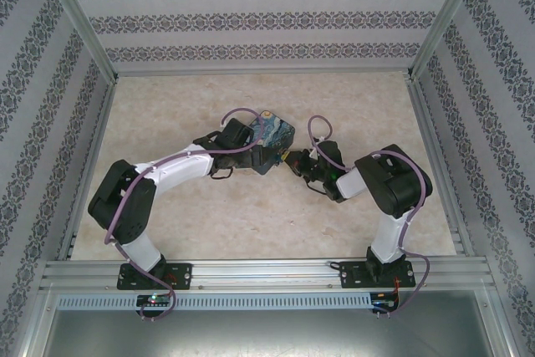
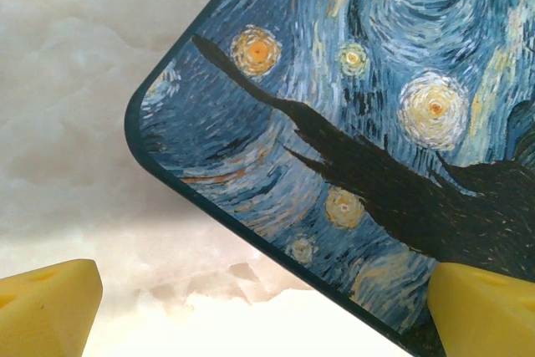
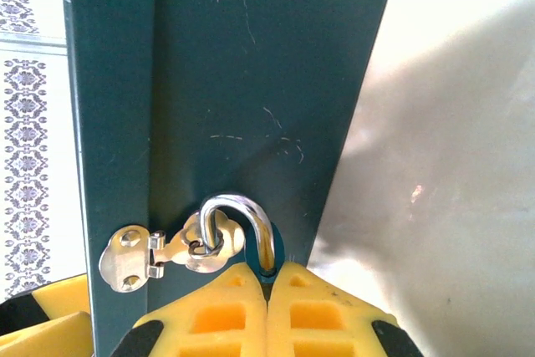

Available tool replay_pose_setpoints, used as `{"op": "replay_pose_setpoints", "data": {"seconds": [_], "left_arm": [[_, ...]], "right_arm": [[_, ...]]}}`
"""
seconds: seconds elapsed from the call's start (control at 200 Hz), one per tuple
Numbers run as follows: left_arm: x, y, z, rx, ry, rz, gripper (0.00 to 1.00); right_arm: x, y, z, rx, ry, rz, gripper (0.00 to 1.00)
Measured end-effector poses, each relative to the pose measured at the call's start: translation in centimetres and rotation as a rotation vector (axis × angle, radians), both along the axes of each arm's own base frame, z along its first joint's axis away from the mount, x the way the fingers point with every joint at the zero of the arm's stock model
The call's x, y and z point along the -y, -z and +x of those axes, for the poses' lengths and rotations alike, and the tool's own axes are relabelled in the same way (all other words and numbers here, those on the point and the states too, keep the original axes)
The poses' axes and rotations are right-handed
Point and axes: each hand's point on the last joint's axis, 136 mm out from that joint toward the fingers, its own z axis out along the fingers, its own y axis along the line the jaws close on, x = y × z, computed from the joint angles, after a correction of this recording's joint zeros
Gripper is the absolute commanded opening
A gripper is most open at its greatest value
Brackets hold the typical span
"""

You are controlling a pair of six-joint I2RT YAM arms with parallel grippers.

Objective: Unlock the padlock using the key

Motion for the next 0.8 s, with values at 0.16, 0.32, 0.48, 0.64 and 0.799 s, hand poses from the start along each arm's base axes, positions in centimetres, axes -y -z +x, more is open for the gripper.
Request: {"op": "replay_pose_setpoints", "data": {"seconds": [0.16, 0.32, 0.48, 0.64, 0.799], "left_arm": [[0.3, 0.1, 0.3, -0.001, 0.002, 0.003, 1.00], [0.7, 0.2, 0.8, 0.005, 0.001, 0.011, 1.00], [0.9, 0.3, 1.4, 0.014, -0.002, 0.011, 1.00], [1.0, 0.2, 1.5, 0.015, -0.003, 0.011, 1.00], [1.0, 0.2, 1.5, 0.016, -0.003, 0.009, 1.00]], "right_arm": [[0.1, 0.0, 0.6, 0.000, -0.006, -0.023, 0.00], [0.1, -0.1, 2.0, -0.008, -0.022, -0.079, 0.00], [-0.1, -0.9, 4.4, -0.022, -0.046, -0.189, 0.00], [0.8, -3.5, 7.8, 0.026, -0.025, -0.282, 0.00], [2.3, -3.5, 8.5, 0.022, 0.000, -0.306, 0.00]]}}
